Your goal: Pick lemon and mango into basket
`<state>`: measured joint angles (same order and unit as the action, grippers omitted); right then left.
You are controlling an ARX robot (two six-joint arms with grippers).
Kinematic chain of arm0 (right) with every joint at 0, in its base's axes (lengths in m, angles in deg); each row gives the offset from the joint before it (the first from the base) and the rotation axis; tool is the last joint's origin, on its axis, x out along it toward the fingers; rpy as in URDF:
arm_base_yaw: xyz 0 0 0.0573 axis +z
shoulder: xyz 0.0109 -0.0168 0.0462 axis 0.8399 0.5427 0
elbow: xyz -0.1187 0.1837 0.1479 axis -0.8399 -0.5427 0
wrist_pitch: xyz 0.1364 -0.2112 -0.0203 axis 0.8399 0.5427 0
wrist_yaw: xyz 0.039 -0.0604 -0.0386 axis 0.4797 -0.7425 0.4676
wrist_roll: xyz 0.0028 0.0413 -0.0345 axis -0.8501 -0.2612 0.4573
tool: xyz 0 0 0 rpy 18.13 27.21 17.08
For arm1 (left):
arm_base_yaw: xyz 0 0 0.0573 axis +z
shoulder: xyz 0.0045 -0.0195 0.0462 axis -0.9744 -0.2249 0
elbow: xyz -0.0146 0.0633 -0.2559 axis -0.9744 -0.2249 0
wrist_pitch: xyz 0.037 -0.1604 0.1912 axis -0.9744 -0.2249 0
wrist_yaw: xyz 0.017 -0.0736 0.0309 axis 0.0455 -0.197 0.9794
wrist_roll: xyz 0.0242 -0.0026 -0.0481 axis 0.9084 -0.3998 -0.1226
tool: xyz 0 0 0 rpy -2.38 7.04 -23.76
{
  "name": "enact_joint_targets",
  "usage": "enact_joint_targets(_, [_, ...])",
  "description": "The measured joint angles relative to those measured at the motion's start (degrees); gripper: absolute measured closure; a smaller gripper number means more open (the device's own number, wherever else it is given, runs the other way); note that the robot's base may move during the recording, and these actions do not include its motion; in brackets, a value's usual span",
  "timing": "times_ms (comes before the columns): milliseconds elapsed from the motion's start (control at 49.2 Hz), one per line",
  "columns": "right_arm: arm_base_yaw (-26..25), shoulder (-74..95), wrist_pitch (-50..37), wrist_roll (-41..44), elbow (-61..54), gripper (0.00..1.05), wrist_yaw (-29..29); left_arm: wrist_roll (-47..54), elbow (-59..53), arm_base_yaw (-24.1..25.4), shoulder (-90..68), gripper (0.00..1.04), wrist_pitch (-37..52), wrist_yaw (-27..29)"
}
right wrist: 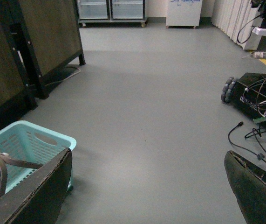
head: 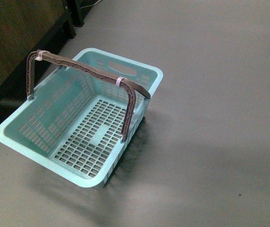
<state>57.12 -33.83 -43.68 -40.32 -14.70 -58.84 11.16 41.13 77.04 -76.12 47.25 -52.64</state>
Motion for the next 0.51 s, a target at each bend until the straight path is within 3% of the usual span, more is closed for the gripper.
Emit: enact_joint_targets(508, [0.0, 0.0, 0.0, 0.0, 0.0, 0.09, 0.0, 0.0, 0.0, 0.0, 0.0, 0.07, 0.0, 0.0])
